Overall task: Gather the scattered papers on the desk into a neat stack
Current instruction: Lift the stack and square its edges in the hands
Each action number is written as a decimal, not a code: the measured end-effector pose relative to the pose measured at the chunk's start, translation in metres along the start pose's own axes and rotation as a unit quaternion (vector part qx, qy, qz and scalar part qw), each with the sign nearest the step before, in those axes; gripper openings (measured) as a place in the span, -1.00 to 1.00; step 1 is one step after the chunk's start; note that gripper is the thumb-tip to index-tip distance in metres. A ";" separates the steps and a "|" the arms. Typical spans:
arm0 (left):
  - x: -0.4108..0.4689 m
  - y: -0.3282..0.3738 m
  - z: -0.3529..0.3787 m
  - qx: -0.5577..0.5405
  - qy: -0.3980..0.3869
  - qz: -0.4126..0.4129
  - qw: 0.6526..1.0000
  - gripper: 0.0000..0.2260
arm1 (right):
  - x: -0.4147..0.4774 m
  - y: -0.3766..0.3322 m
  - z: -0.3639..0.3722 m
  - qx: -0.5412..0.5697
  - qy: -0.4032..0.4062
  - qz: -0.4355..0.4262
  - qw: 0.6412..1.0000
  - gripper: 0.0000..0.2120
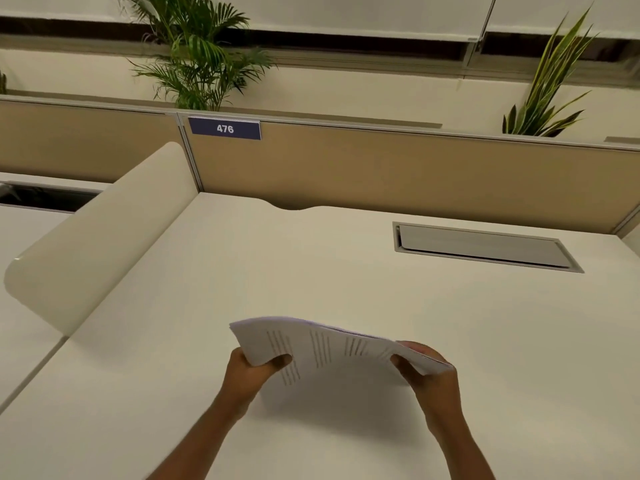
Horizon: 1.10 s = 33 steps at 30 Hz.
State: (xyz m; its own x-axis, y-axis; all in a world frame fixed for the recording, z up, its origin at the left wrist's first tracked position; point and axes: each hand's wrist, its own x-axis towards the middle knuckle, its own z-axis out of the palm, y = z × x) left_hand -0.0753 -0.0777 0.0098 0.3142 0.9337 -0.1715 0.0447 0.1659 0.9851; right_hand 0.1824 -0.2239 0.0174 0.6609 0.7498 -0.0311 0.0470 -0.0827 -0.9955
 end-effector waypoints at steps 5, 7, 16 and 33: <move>0.002 0.007 0.008 -0.016 0.037 0.009 0.999 -0.86 | 0.003 -0.001 0.003 0.017 0.034 0.024 0.999 -0.76; 0.004 0.010 0.006 -0.008 0.037 0.023 0.999 -0.82 | 0.004 0.001 0.001 0.023 0.041 0.023 0.999 -0.77; -0.006 -0.015 0.018 -0.001 0.055 -0.034 0.998 -0.88 | -0.003 0.021 0.004 -0.070 0.034 0.024 0.997 -0.72; -0.043 -0.012 0.078 -0.166 0.091 -0.140 0.972 -0.77 | -0.017 -0.003 0.055 0.337 0.018 0.237 0.911 -0.75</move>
State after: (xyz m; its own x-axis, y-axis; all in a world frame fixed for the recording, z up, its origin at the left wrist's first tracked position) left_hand -0.0154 -0.1442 0.0063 0.1589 0.8734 -0.4604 -0.2140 0.4857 0.8475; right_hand 0.1300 -0.2008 0.0159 0.5122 0.7112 -0.4815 -0.7130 0.0396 -0.7001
